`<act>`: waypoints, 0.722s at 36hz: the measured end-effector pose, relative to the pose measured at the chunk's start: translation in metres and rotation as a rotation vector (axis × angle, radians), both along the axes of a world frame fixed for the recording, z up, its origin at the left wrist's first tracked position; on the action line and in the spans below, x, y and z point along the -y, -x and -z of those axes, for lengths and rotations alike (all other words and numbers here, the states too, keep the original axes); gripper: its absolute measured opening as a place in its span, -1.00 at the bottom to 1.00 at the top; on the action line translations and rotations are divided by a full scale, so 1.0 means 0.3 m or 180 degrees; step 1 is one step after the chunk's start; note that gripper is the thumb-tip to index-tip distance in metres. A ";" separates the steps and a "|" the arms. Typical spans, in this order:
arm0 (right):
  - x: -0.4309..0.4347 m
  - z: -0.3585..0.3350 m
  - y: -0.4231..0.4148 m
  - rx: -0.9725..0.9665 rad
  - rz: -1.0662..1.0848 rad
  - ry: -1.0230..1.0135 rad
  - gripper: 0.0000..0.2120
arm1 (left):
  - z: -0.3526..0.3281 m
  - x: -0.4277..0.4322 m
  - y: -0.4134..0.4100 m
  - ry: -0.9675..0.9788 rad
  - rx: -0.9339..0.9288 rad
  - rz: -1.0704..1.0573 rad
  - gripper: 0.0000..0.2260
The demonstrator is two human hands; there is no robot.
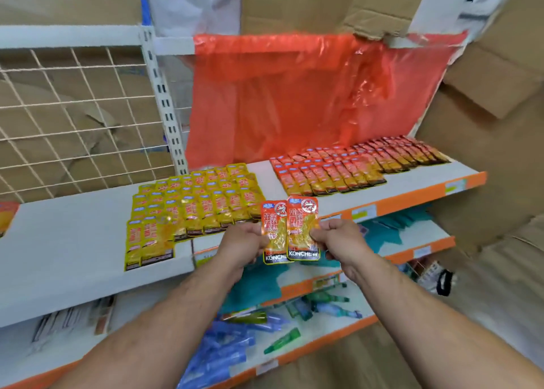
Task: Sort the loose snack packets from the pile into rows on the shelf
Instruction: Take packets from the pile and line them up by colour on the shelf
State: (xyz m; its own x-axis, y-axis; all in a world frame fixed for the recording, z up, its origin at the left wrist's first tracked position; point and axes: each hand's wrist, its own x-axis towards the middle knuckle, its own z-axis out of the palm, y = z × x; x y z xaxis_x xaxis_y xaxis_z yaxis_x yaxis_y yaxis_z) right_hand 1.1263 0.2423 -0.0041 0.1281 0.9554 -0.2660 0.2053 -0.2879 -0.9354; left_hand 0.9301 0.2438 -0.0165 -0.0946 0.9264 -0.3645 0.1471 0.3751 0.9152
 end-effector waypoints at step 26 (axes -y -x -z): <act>-0.537 -0.032 -0.726 0.0073 0.0694 0.0082 -0.86 | -0.044 -0.681 -0.746 -0.0096 -0.0123 0.0635 -0.61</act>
State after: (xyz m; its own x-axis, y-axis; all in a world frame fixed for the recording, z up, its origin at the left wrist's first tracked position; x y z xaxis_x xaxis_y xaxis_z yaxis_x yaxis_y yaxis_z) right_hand 1.3439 0.4034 0.0055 0.3374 0.8973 -0.2846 0.1565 -0.3516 -0.9230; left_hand 1.1539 0.4481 -0.0033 0.0786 0.9386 -0.3360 0.2511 0.3075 0.9178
